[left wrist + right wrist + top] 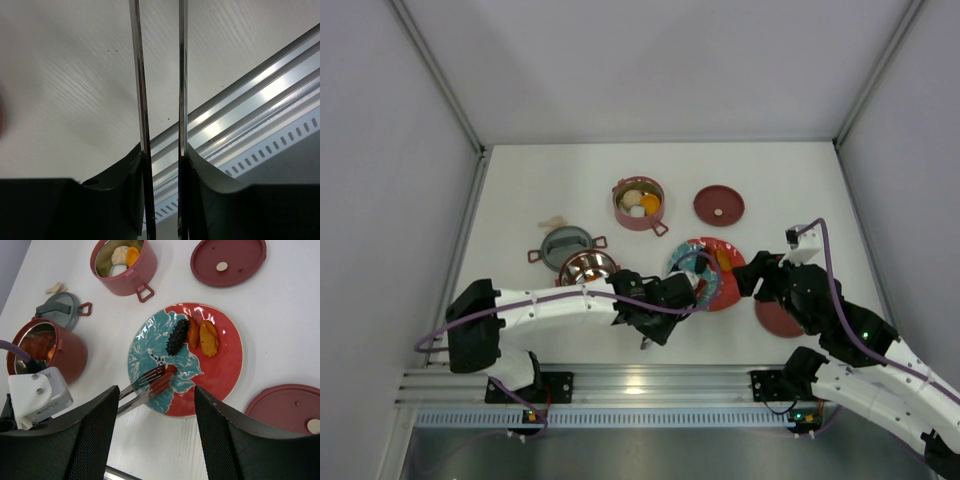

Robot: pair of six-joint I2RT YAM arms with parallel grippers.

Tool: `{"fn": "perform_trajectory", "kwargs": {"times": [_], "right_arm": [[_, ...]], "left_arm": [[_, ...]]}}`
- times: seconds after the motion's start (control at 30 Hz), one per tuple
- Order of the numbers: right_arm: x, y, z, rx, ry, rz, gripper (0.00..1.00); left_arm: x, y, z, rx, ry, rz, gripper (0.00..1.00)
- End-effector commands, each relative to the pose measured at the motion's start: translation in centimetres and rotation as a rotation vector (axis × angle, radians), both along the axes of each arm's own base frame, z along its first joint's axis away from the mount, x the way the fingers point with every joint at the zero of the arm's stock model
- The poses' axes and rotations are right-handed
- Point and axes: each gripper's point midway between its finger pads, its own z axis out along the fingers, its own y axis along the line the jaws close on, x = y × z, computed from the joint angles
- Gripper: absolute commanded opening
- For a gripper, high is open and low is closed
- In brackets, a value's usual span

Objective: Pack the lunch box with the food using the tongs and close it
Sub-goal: Pick up the fake food from the plate, then place the fake food in the packing box.

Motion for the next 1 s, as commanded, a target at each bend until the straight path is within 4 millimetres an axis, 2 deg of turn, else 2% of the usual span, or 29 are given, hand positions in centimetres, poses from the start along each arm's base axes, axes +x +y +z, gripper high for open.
{"fn": "perform_trajectory", "kwargs": {"times": [0.0,0.1,0.3,0.53,0.83,0.97], "right_arm": [[-0.2,0.0,0.2,-0.005,-0.001,0.005,0.61],[-0.2,-0.1,0.2,-0.008,-0.002,0.003,0.61],[-0.2,-0.1,0.2,-0.007,-0.001,0.002,0.61],[0.1,0.4,0.2,-0.013,-0.004,0.013,0.61],[0.5,1.3,0.1,-0.017,-0.001,0.031,0.61],[0.7,1.7,-0.2,-0.021,0.008,0.038,0.61]], "left_arm": [[0.4,-1.1,3.5,-0.115,-0.055,0.010,0.21],[0.8,-0.7,5.2,-0.151,-0.090,0.038,0.20],[0.9,2.4,8.2,-0.188,-0.138,0.120,0.20],[0.6,9.0,10.5,-0.172,-0.196,0.254,0.20],[-0.8,17.2,11.1,-0.110,-0.209,0.409,0.21],[-1.7,19.7,10.6,-0.089,-0.194,0.450,0.21]]}}
